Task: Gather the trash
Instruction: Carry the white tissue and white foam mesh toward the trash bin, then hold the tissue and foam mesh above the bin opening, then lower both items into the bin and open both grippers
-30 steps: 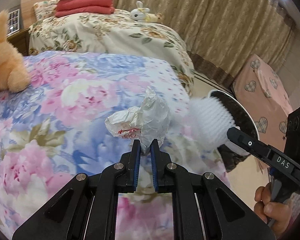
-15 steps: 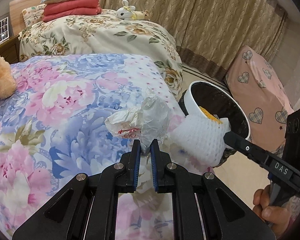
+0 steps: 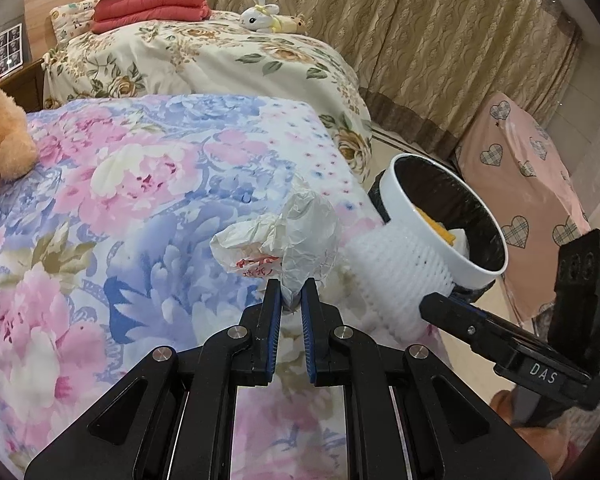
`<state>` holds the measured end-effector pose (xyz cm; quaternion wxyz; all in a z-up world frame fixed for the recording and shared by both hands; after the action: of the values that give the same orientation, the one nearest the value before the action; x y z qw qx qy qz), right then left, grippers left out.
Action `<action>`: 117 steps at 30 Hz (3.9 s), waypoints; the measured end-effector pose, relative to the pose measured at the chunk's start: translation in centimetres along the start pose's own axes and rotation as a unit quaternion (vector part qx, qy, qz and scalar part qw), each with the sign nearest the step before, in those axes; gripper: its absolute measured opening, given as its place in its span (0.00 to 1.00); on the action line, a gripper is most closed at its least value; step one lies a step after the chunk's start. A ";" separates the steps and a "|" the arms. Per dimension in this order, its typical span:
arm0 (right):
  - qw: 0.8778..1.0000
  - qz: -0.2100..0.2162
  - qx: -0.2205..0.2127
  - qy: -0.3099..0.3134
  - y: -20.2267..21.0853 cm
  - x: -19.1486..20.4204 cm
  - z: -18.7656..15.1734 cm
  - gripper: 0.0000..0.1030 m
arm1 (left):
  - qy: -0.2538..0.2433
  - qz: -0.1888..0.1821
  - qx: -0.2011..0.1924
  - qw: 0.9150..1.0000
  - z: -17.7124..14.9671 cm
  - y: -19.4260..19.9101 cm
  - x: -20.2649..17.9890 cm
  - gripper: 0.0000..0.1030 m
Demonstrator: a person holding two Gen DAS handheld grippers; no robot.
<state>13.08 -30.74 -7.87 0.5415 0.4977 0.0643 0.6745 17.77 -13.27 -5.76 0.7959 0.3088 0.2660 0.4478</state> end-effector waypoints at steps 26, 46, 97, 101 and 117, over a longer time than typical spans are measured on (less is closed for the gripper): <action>0.998 -0.012 -0.063 0.015 5.4 -0.3 2.7 0.25 | -0.042 -0.032 -0.002 0.999 2.2 -0.5 -4.3 0.09; 0.993 -0.047 -0.102 -0.030 8.2 -5.4 5.8 0.25 | -0.095 -0.064 -0.005 0.993 5.5 -2.3 -10.6 0.09; 0.992 -0.081 -0.096 -0.034 7.2 -8.2 9.2 0.25 | -0.122 -0.067 0.025 0.990 8.2 -7.3 -14.4 0.09; 0.991 -0.084 -0.094 -0.033 7.2 -8.1 9.2 0.25 | -0.121 -0.067 0.025 0.990 8.2 -7.4 -14.3 0.09; 0.991 -0.092 -0.090 -0.031 6.8 -8.2 9.5 0.25 | -0.119 -0.065 0.029 0.990 8.2 -7.8 -13.9 0.09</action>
<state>14.88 -44.31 -3.81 0.6452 0.4594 0.0322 0.6096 21.46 -30.78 -3.93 0.8403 0.3647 0.2016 0.3468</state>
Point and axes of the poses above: each gripper's, at about its wrist camera, not at the fingertips, and y roughly against the way its jaws point, x to its left, z to its top, the point moved 3 cm from there along -y, roughly the way its jaws point, and after that the axes turned 10 degrees about -y, right-handed, at the moved point
